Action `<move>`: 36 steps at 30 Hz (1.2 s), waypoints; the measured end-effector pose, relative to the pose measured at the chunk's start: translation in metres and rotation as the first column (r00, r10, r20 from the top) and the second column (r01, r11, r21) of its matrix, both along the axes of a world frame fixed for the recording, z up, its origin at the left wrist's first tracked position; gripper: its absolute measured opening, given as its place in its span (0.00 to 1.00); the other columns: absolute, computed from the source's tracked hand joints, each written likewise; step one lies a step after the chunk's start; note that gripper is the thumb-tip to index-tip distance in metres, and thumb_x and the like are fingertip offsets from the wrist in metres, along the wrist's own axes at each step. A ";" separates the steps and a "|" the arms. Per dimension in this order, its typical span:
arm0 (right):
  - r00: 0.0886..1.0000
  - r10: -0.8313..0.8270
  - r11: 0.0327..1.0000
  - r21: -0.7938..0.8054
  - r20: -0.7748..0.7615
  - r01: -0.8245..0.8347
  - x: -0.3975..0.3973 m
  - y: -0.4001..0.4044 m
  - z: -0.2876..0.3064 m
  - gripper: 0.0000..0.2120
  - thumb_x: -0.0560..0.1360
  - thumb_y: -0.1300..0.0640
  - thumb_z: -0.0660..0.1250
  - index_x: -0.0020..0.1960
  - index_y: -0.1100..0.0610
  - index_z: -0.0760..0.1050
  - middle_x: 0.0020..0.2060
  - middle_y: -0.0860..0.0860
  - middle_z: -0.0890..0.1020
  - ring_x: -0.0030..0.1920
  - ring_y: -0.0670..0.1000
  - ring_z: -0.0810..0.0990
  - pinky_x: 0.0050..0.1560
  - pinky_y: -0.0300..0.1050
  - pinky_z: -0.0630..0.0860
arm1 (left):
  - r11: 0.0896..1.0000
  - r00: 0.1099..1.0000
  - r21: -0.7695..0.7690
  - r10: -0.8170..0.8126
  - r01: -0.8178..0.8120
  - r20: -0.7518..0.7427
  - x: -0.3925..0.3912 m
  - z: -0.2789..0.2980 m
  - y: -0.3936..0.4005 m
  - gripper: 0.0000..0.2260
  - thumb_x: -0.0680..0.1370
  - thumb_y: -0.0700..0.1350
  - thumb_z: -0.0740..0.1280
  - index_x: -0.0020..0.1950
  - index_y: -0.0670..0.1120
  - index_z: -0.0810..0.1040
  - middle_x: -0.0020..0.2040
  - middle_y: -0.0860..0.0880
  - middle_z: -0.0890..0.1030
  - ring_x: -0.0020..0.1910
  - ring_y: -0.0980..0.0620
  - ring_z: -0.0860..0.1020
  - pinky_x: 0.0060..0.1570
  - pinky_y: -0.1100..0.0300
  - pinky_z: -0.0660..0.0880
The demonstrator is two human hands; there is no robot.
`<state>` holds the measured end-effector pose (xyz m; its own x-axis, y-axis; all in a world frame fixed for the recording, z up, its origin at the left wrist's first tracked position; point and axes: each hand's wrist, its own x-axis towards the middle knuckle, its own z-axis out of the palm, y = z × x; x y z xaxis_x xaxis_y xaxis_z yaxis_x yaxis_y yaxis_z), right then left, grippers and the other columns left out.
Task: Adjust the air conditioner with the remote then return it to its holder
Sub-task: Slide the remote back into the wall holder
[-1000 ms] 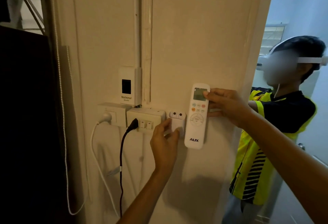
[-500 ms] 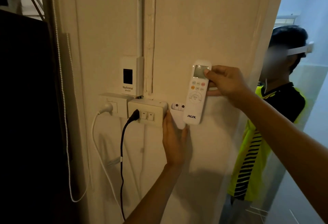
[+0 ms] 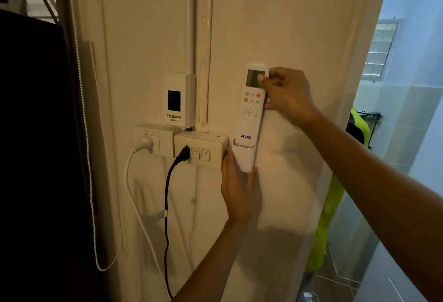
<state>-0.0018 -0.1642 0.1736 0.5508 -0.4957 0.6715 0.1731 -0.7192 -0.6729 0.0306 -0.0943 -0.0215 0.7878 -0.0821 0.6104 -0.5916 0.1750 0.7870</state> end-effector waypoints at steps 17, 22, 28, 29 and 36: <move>0.972 -0.116 0.993 0.003 -0.204 0.119 -0.005 0.005 -0.013 0.08 0.71 0.50 0.71 0.36 0.52 0.78 0.40 0.53 0.86 0.38 0.51 0.86 0.43 0.52 0.83 | 0.999 1.000 0.033 -0.005 0.006 -0.025 0.002 0.002 0.001 0.34 0.72 0.42 0.72 0.73 0.47 0.59 0.73 0.50 0.66 0.71 0.57 0.63 0.70 0.61 0.60; 0.961 -0.160 0.987 -0.011 -0.226 0.162 -0.003 0.007 -0.016 0.09 0.70 0.49 0.71 0.35 0.52 0.77 0.40 0.53 0.85 0.39 0.52 0.85 0.41 0.51 0.84 | 0.999 0.999 0.035 -0.009 0.010 -0.036 0.002 0.003 0.003 0.34 0.72 0.43 0.72 0.73 0.48 0.59 0.73 0.50 0.66 0.71 0.56 0.63 0.70 0.61 0.60; 0.956 -0.183 0.982 0.005 -0.230 0.190 -0.003 0.008 -0.016 0.09 0.69 0.49 0.72 0.38 0.54 0.78 0.40 0.53 0.85 0.38 0.52 0.85 0.42 0.52 0.83 | 0.998 1.000 0.054 0.016 -0.015 -0.027 0.002 0.002 0.002 0.34 0.72 0.44 0.72 0.73 0.48 0.59 0.73 0.49 0.66 0.71 0.56 0.62 0.69 0.61 0.60; 0.954 -0.189 0.981 0.006 -0.233 0.196 -0.004 0.009 -0.015 0.10 0.69 0.49 0.72 0.37 0.54 0.78 0.39 0.53 0.85 0.38 0.52 0.85 0.42 0.53 0.83 | 0.998 0.999 0.061 0.016 -0.014 -0.030 0.002 0.002 0.002 0.34 0.72 0.44 0.72 0.73 0.48 0.59 0.73 0.49 0.65 0.71 0.56 0.62 0.69 0.61 0.60; 0.948 -0.211 0.974 0.030 -0.238 0.224 -0.006 0.010 -0.017 0.11 0.67 0.47 0.74 0.33 0.53 0.78 0.36 0.51 0.85 0.37 0.51 0.85 0.43 0.52 0.83 | 0.999 1.000 0.054 0.001 0.000 -0.029 0.003 0.000 0.002 0.34 0.72 0.43 0.72 0.73 0.48 0.59 0.73 0.49 0.66 0.72 0.55 0.63 0.70 0.59 0.61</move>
<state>-0.0076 -0.1538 0.1570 0.5625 -0.6538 0.5061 -0.1486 -0.6821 -0.7160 0.0333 -0.0923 -0.0212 0.8050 -0.1138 0.5823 -0.5687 0.1316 0.8119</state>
